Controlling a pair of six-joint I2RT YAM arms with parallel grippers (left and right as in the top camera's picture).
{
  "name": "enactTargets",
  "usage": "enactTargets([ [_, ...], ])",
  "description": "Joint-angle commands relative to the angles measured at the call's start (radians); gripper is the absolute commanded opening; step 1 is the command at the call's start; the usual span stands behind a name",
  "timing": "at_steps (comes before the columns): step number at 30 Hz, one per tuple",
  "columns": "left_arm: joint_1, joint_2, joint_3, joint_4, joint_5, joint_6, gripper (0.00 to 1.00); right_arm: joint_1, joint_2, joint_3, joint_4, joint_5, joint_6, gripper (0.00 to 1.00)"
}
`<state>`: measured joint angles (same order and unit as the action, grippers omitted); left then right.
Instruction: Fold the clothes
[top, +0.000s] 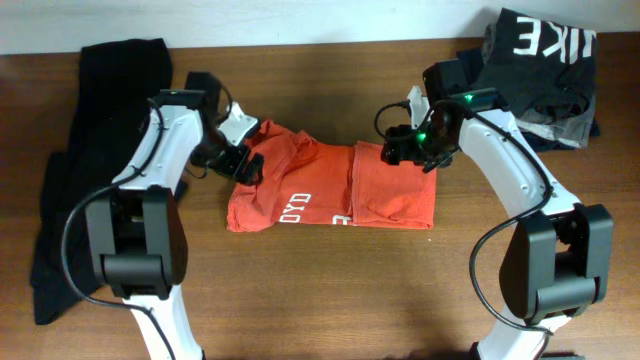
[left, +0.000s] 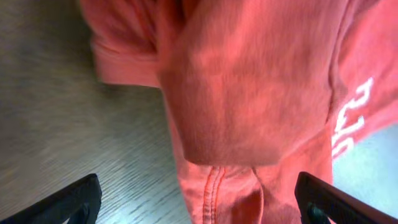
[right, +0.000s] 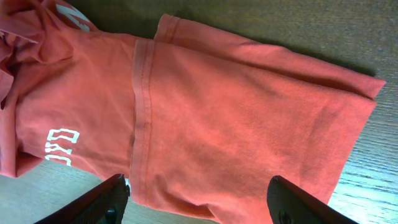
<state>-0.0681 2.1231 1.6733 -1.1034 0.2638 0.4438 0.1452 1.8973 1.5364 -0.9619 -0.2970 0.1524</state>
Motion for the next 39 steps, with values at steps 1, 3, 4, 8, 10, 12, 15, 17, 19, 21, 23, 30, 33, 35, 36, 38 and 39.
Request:
enactTargets([
  [1, 0.019, 0.063, -0.003, -0.013, 0.175, 0.137, 0.99, -0.01, -0.024, 0.02, 0.0, 0.02, -0.018, 0.76],
  [3, 0.017, 0.087, -0.003, -0.016, 0.206, 0.159, 0.99, -0.01, -0.024, 0.02, 0.0, 0.02, -0.018, 0.77],
  [4, 0.016, 0.09, -0.003, -0.016, 0.214, 0.161, 0.99, -0.01, -0.024, 0.02, 0.0, 0.02, -0.018, 0.77],
  [8, 0.011, 0.112, -0.003, -0.016, 0.255, 0.164, 0.99, -0.01, -0.024, 0.02, 0.001, 0.021, -0.018, 0.76],
  [10, 0.011, 0.119, -0.003, -0.016, 0.294, 0.164, 0.93, -0.01, -0.024, 0.02, 0.002, 0.024, -0.018, 0.77],
  [12, 0.011, 0.127, -0.003, -0.016, 0.339, 0.164, 0.73, -0.01, -0.024, 0.02, 0.007, 0.028, -0.018, 0.77],
  [15, 0.011, 0.133, -0.003, -0.011, 0.354, 0.163, 0.09, -0.01, -0.024, 0.02, 0.013, 0.029, -0.017, 0.76],
  [17, 0.011, 0.133, -0.003, -0.008, 0.354, 0.163, 0.01, -0.016, -0.024, 0.02, 0.019, 0.028, -0.013, 0.73],
  [19, 0.017, 0.132, 0.003, -0.009, 0.354, 0.154, 0.01, -0.025, -0.024, 0.02, 0.018, 0.027, -0.013, 0.7],
  [21, 0.032, 0.132, 0.016, -0.01, 0.354, 0.124, 0.01, -0.037, -0.024, 0.02, 0.008, 0.026, -0.013, 0.69],
  [23, 0.057, 0.131, 0.038, -0.019, 0.354, 0.089, 0.01, -0.045, -0.024, 0.02, -0.006, 0.02, -0.014, 0.68],
  [30, 0.177, 0.126, 0.126, -0.074, 0.37, 0.035, 0.01, -0.049, -0.024, 0.02, -0.03, 0.02, -0.018, 0.68],
  [33, 0.221, 0.126, 0.146, -0.099, 0.373, 0.035, 0.01, -0.049, -0.024, 0.02, -0.03, 0.019, -0.017, 0.68],
  [35, 0.237, 0.126, 0.149, -0.11, 0.373, 0.035, 0.01, -0.047, -0.024, 0.02, -0.03, 0.011, -0.017, 0.65],
  [36, 0.241, 0.126, 0.149, -0.114, 0.373, 0.035, 0.01, -0.043, -0.023, 0.02, -0.029, 0.0, -0.015, 0.62],
  [38, 0.241, 0.126, 0.149, -0.117, 0.373, 0.035, 0.01, -0.031, -0.014, 0.019, -0.028, -0.02, -0.013, 0.52],
  [39, 0.239, 0.126, 0.149, -0.117, 0.373, 0.035, 0.01, -0.024, -0.008, 0.019, -0.027, -0.025, -0.003, 0.47],
])
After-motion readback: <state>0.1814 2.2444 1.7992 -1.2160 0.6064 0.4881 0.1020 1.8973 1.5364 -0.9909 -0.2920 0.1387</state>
